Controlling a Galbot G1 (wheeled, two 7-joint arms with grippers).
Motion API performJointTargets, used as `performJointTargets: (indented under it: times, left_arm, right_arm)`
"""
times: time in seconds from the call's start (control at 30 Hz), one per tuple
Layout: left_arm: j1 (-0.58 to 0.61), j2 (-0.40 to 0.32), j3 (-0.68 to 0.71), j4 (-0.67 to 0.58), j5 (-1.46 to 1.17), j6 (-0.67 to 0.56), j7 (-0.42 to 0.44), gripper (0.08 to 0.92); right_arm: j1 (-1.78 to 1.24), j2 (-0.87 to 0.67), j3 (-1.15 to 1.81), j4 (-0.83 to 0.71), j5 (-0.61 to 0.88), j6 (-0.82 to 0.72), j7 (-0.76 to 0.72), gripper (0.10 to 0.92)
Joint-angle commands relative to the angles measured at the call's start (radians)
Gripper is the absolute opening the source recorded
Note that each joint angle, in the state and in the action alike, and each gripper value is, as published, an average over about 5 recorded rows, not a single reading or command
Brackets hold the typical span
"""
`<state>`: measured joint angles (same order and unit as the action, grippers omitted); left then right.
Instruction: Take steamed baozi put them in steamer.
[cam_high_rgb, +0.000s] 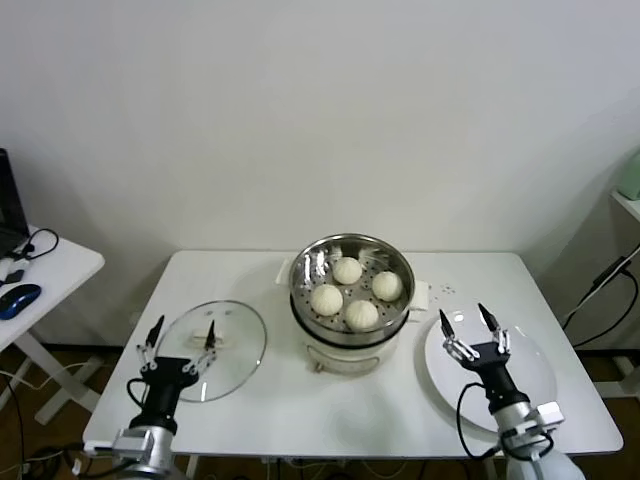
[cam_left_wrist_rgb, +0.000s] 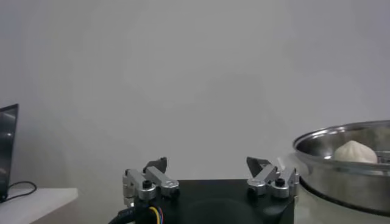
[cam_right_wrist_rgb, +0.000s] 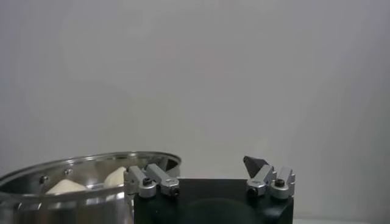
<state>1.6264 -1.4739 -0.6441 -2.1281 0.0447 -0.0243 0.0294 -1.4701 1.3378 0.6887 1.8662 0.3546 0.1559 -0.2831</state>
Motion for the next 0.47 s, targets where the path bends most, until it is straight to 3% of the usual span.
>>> performJointTargets:
  times: [0.03, 0.47]
  left_arm:
    - [-0.005, 0.004, -0.017, 0.001, -0.061, 0.015, 0.020, 0.823]
    - [0.002, 0.002, -0.018, -0.003, -0.060, 0.010, 0.016, 0.823]
  right_arm:
    - [-0.116, 0.097, 0.032, 0.021, -0.019, 0.054, -0.003, 0.823]
    - [-0.112, 0.104, 0.031, 0.024, -0.023, 0.057, -0.009, 0.823]
